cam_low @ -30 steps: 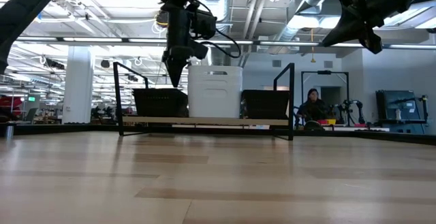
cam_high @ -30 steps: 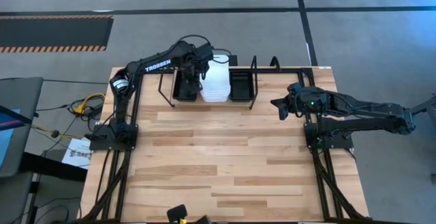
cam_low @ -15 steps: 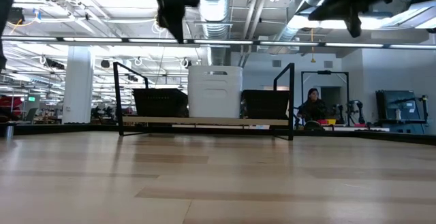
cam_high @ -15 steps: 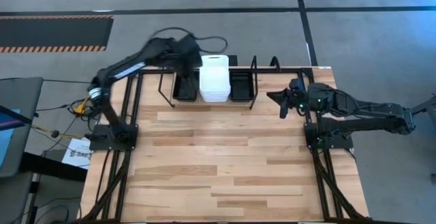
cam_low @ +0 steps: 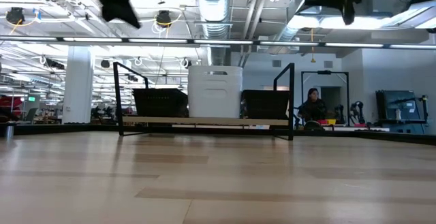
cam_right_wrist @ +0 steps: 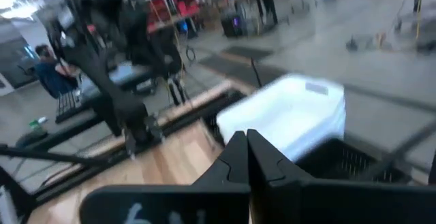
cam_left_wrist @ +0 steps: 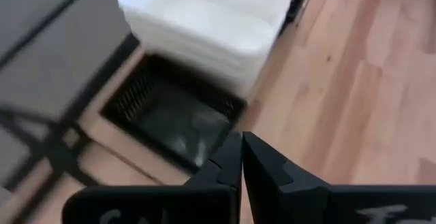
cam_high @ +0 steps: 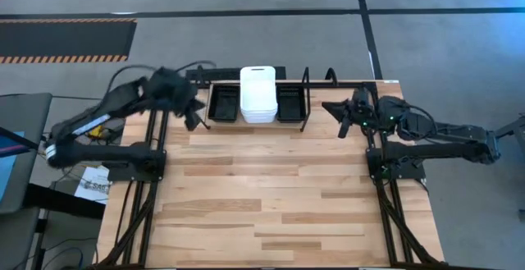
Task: Stack baskets on shelf by color
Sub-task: Return to Home Position
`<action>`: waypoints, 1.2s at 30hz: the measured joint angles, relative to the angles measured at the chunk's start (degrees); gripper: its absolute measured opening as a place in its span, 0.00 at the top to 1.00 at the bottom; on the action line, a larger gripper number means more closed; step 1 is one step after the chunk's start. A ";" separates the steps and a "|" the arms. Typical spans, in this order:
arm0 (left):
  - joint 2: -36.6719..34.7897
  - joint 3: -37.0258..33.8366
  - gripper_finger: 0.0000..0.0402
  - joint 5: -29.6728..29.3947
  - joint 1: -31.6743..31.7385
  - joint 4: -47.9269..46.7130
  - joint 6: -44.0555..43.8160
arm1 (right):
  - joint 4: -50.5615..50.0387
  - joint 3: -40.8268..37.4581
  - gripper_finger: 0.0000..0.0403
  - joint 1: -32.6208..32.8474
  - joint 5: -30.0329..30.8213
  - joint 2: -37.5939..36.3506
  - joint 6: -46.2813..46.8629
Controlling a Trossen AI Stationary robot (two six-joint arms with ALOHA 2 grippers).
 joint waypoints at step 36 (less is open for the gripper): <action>-43.91 -27.46 1.00 9.19 -0.02 8.44 -17.83 | 6.73 -0.01 0.99 -1.87 -13.77 -6.24 -10.32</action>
